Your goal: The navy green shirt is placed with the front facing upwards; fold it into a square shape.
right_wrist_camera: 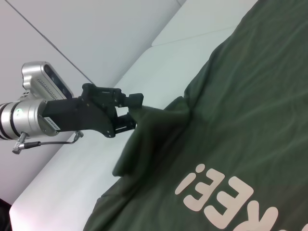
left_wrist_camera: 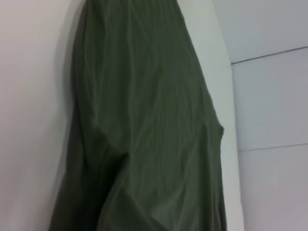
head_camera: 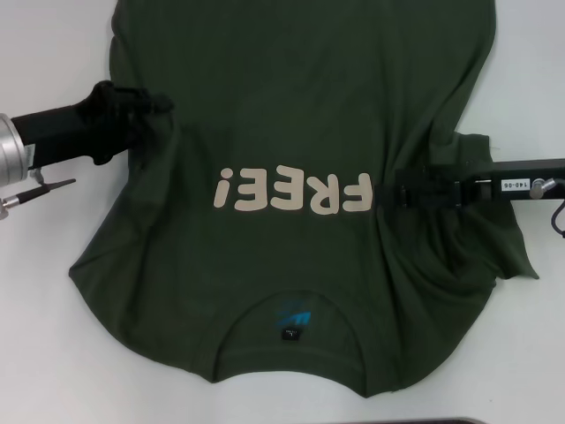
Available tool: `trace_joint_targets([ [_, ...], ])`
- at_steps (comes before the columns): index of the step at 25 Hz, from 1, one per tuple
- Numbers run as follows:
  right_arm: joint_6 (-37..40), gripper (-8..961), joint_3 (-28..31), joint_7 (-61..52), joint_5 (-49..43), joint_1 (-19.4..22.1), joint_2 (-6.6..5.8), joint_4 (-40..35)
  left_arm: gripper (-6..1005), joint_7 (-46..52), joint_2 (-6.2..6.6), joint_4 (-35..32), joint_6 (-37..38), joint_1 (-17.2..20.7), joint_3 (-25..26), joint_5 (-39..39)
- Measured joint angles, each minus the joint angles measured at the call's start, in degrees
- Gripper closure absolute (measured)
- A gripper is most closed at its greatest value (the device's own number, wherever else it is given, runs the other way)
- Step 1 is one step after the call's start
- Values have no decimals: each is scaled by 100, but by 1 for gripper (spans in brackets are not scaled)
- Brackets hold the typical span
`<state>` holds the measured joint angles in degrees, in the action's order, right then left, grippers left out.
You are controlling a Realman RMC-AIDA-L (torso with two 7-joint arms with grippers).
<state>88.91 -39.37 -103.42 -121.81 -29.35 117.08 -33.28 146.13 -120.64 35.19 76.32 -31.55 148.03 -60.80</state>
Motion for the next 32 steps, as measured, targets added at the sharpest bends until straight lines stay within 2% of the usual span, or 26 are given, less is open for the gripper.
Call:
trace_joint_targets([
  [5,-4,38,0,-2,-2,-12,-2,-3,598,57,70,55,101,-2,-111,-7],
  [11,-6,38,0,-4,-10,-27,-3,-4,380,62,132,58,504,-152,-320,5],
  [16,-9,38,0,-10,-9,-46,-17,-3,340,246,338,240,746,-256,-962,24],
  [19,-19,38,0,-8,1,-20,-23,-3,317,361,309,723,823,-136,-1054,25],
  [22,-43,38,0,-7,11,-7,-34,-2,293,438,280,1051,885,21,-922,5],
  [30,-54,37,0,37,8,1,-48,4,300,-78,541,1101,1278,431,-92,-36],
  [32,-54,37,0,80,9,6,-48,3,301,-307,573,1103,1432,547,112,-41],
])
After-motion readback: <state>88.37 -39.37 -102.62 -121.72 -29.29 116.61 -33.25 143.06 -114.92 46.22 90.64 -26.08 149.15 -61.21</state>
